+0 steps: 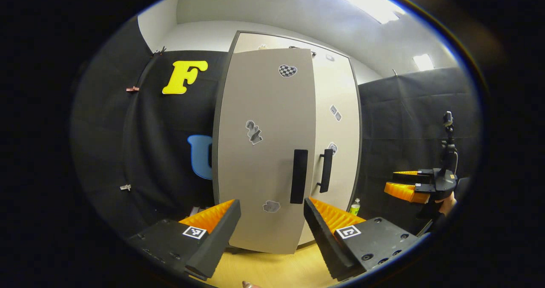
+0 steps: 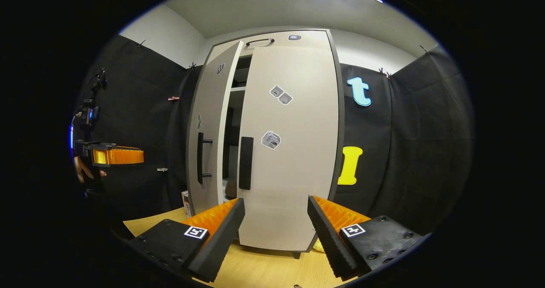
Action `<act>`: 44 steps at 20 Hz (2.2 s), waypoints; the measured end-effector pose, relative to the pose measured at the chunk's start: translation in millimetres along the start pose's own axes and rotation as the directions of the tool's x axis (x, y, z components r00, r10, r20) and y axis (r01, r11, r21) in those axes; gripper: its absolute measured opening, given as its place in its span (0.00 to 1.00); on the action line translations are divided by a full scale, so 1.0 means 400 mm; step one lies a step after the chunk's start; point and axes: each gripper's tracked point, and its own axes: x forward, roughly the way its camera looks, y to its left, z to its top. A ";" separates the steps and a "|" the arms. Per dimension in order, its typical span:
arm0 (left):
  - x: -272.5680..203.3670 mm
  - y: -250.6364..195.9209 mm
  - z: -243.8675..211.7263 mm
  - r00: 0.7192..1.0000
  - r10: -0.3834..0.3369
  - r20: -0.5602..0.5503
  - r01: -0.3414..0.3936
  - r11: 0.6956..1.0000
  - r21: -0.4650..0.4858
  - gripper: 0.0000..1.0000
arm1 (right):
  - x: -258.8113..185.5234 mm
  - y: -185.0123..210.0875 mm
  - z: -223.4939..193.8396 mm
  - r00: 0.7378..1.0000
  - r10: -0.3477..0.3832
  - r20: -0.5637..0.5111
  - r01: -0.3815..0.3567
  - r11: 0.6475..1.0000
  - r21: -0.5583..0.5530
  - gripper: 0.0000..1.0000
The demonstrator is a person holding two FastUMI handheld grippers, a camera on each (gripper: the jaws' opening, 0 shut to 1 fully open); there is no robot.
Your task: Grab one shoe with the right hand and put it into the shoe cabinet, grab the other shoe with the left hand and put it into the shoe cabinet; then close the right door with the right hand and the left door with the left hand.
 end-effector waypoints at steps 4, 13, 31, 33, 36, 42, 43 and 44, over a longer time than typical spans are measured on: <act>0.003 0.008 0.006 1.000 0.006 0.007 -0.006 1.000 0.012 0.95 | 0.003 0.001 -0.001 1.000 -0.005 0.000 0.005 1.000 0.003 0.98; 0.016 -0.004 0.011 1.000 -0.002 0.015 0.002 1.000 0.009 0.95 | 0.008 0.006 0.003 1.000 0.007 0.006 -0.007 1.000 0.005 0.98; 0.025 -0.015 0.003 1.000 0.010 0.003 -0.010 1.000 -0.002 0.95 | 0.020 0.022 0.005 0.999 0.038 0.010 -0.038 0.999 0.001 0.98; 0.023 -0.013 0.003 1.000 0.014 0.001 -0.014 1.000 0.006 0.95 | 0.020 0.024 0.004 0.999 0.039 0.009 -0.039 0.999 0.001 0.98; 0.025 -0.016 0.001 1.000 0.015 0.003 -0.015 1.000 0.000 0.95 | 0.019 0.025 0.003 0.999 0.039 0.006 -0.039 0.999 0.001 0.98; 0.026 -0.024 -0.007 1.000 0.021 -0.005 -0.021 1.000 -0.004 0.95 | 0.017 0.030 0.007 0.999 0.036 0.009 -0.036 0.999 0.012 0.98; 0.026 -0.022 -0.008 1.000 0.022 -0.006 -0.022 1.000 0.000 0.95 | 0.017 0.031 0.005 0.999 0.036 0.005 -0.036 0.999 0.015 0.98; 0.025 -0.023 -0.006 1.000 0.025 -0.005 -0.025 1.000 0.004 0.95 | 0.016 0.031 0.002 0.999 0.033 0.002 -0.033 0.999 0.018 0.98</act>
